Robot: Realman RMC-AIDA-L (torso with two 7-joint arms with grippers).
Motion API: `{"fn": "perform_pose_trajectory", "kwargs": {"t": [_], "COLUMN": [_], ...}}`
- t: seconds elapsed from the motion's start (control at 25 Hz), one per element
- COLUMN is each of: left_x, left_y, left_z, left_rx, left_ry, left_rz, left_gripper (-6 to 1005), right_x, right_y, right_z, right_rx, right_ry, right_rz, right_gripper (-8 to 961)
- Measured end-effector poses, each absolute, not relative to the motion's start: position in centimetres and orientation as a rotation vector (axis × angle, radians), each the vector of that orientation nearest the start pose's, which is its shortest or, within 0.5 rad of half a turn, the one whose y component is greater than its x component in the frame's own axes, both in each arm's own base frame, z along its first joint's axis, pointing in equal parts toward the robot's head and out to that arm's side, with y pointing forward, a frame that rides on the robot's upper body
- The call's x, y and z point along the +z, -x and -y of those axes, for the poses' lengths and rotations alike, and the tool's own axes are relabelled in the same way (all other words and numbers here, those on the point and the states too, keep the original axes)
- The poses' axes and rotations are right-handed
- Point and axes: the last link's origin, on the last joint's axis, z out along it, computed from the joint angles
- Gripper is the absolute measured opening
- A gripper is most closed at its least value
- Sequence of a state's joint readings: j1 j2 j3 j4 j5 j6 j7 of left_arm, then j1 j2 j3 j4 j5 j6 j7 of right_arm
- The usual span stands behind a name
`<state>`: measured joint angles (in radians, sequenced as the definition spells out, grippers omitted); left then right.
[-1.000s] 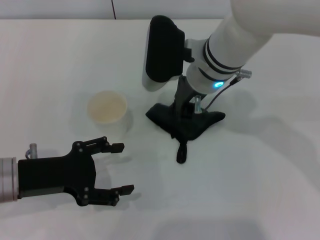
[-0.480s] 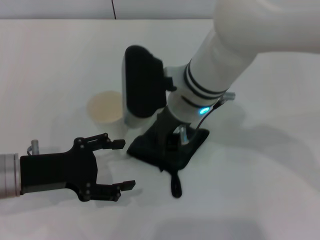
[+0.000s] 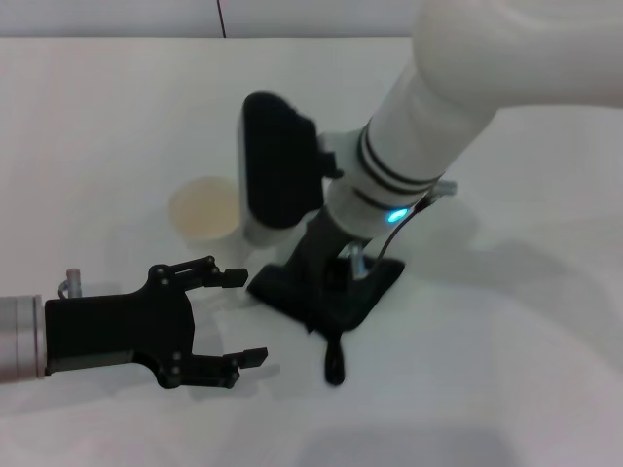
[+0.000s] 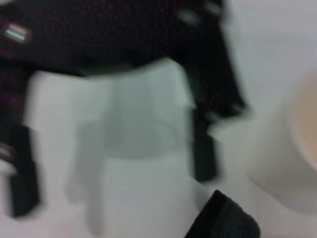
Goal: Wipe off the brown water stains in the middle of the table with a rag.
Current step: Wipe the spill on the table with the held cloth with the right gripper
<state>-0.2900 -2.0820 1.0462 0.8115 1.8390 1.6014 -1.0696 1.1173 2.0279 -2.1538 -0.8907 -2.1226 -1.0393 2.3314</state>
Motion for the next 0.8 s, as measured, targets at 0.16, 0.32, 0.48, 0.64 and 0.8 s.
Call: {"fn": "perform_pose_trajectory", "kwargs": {"t": [0.16, 0.32, 0.48, 0.64, 0.8], "left_x": [-1.9, -1.8, -1.8, -1.7, -1.4], "left_y": [27.8, 27.8, 27.9, 27.9, 27.9], "left_z": [-26.6, -26.7, -26.8, -26.9, -27.1], "left_rx": [-0.597, -0.594, -0.589, -0.594, -0.605], "left_ry": [2.886, 2.880, 2.874, 2.865, 2.845], "left_rz": [0.142, 0.146, 0.150, 0.151, 0.153], "left_gripper": [888, 888, 888, 888, 888], "right_x": [-13.0, -12.0, -11.5, -10.8, -8.4], "right_y": [-8.2, -8.9, -9.7, -10.5, -11.8], "right_z": [-37.5, -38.5, -38.8, -38.5, -38.0], "right_rx": [-0.674, -0.672, -0.699, -0.682, -0.578], "right_ry": [2.881, 2.842, 2.825, 2.846, 2.914], "right_rz": [0.153, 0.111, 0.092, 0.048, -0.024], "right_gripper": [31, 31, 31, 30, 30]}}
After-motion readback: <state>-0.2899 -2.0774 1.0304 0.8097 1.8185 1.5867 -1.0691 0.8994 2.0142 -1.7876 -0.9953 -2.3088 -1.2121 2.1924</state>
